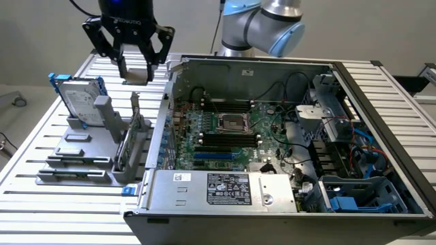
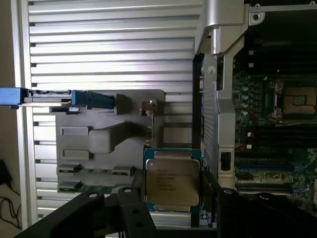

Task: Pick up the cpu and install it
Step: 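Pick up the cpu and move it towards the insertion slot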

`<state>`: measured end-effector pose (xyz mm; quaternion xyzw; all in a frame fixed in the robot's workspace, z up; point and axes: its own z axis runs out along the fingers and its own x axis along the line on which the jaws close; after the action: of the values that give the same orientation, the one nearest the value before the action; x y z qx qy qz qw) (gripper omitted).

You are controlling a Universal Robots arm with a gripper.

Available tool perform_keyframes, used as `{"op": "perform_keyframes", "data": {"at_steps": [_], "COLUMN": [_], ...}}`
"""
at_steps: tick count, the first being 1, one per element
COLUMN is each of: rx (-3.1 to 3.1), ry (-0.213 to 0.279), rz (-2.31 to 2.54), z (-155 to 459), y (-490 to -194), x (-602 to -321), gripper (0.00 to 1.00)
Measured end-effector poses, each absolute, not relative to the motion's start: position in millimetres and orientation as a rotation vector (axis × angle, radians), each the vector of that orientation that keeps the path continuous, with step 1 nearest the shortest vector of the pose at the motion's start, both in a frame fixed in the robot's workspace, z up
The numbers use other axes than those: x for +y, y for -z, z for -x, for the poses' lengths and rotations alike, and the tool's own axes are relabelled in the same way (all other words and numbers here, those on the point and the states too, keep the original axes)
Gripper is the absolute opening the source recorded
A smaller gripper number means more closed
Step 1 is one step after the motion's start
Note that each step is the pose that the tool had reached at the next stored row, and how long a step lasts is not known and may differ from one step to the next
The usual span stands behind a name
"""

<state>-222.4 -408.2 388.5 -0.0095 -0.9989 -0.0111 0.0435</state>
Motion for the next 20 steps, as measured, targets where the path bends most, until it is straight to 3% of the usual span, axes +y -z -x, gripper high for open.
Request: {"op": "perform_keyframes", "data": {"at_steps": [20], "rx": [-3.047], "ry": [0.035], "rz": [0.029], "z": [145], "y": [-386], "x": [-392], "gripper": [0.54]}}
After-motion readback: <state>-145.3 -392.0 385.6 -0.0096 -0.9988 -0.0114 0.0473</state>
